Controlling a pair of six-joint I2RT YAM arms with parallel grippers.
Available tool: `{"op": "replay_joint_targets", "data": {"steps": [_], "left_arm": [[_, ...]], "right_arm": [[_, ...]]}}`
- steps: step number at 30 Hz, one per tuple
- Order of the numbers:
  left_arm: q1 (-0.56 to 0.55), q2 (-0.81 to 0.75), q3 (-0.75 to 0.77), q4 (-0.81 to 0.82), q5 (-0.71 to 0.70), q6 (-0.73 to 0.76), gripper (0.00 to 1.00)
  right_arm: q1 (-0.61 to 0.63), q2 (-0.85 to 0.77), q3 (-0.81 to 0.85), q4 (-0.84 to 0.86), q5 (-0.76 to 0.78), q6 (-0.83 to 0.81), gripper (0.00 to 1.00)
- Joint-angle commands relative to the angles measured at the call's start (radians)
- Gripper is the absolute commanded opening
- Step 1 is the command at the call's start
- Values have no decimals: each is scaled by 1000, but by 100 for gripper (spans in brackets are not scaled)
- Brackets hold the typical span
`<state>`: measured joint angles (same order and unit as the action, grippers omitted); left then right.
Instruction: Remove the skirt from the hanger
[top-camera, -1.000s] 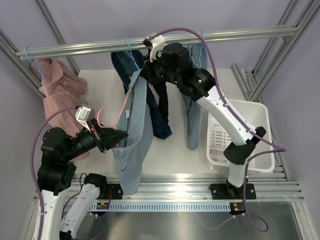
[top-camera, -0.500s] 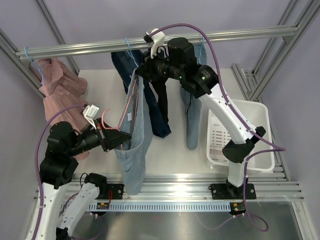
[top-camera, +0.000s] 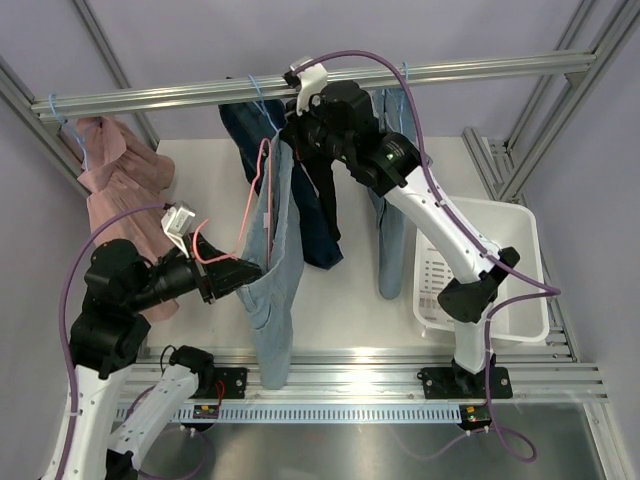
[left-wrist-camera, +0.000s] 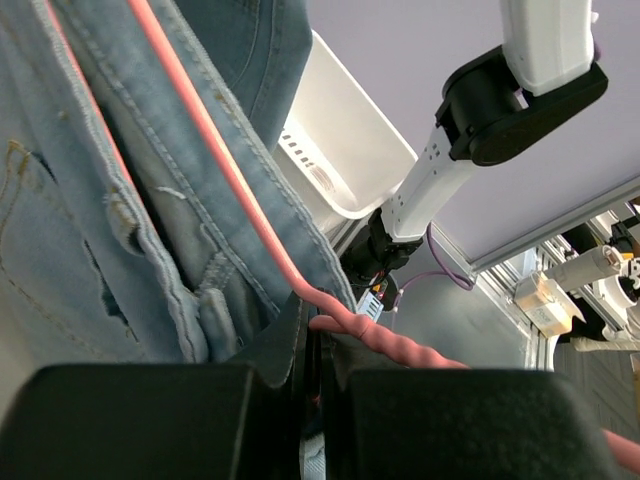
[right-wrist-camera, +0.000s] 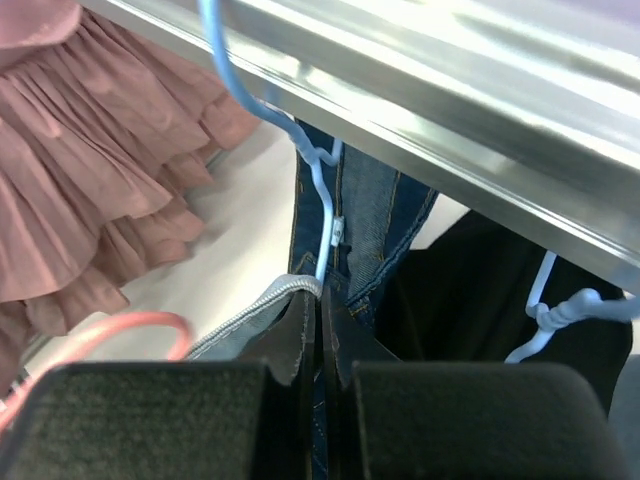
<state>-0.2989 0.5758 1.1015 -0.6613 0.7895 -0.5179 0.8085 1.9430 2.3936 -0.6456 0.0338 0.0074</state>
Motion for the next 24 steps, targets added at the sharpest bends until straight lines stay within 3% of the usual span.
{"op": "replay_joint_targets", "data": {"steps": [1, 6, 7, 10, 17, 21, 24], "left_arm": [[-19, -7, 52, -78, 50, -10, 0], [-19, -31, 119, -89, -116, 12, 0], [-19, -36, 123, -54, -145, -2, 0], [-19, -57, 97, 87, -243, -65, 0], [-19, -34, -3, 394, -391, -212, 0], [-19, -13, 34, 388, -403, -220, 0], [-19, -39, 61, 293, -449, -212, 0]], "right_arm": [[-58, 2, -13, 118, 85, -34, 0], [-69, -109, -152, 26, -384, -205, 7], [-69, -136, -183, 18, -540, -225, 8], [-57, -217, -278, -12, -762, -302, 10], [49, -291, -435, -63, -700, -345, 0], [43, -323, -453, -49, -589, -346, 0], [-17, -340, -397, -78, -632, -351, 0]]}}
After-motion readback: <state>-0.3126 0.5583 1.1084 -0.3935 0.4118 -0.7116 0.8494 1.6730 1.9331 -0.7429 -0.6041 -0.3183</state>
